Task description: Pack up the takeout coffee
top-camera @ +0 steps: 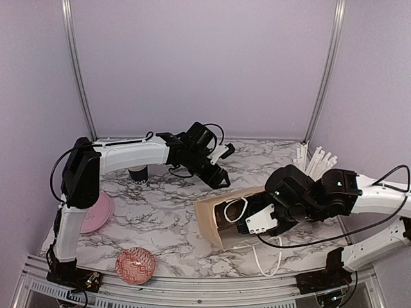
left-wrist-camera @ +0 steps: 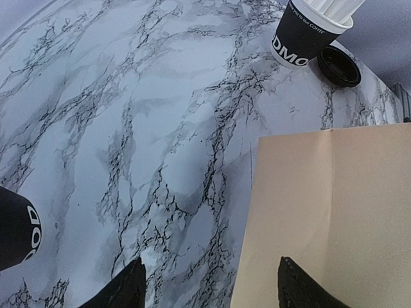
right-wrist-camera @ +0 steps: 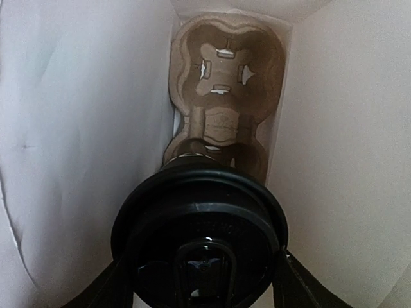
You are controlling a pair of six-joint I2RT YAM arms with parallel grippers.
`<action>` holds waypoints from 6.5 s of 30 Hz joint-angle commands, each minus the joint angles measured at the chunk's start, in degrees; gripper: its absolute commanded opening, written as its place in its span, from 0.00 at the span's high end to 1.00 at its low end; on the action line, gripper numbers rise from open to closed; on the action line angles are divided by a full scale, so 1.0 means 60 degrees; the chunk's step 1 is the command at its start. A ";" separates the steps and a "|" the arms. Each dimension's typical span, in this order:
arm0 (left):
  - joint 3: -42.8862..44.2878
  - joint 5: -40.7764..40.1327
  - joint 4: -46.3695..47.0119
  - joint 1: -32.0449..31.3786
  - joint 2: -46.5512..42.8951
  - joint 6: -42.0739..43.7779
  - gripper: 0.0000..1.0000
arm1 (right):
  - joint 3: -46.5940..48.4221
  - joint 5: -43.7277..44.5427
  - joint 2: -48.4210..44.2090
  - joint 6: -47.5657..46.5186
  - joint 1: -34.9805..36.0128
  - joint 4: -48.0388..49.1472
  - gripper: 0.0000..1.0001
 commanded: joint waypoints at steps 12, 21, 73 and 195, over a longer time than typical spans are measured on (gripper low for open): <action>0.0536 0.0746 -0.0308 -0.0073 0.0698 0.0033 0.30 | -0.1342 0.0477 -0.1078 -0.0176 0.0036 0.1896 0.60; 0.0536 0.1118 -0.0319 -0.0154 0.0973 0.0060 0.31 | -0.1605 0.0709 -0.0912 -0.0453 -0.0225 0.2769 0.60; -0.2263 0.0295 -0.0317 0.0537 -0.1899 -0.0280 0.32 | 0.2136 -0.3747 0.2596 0.0302 -0.1817 -0.1152 0.61; 0.5069 -0.3420 -0.2646 0.1605 0.2665 -0.0050 0.19 | 0.7579 -0.7455 0.5025 -0.0002 -0.4429 -0.4340 0.06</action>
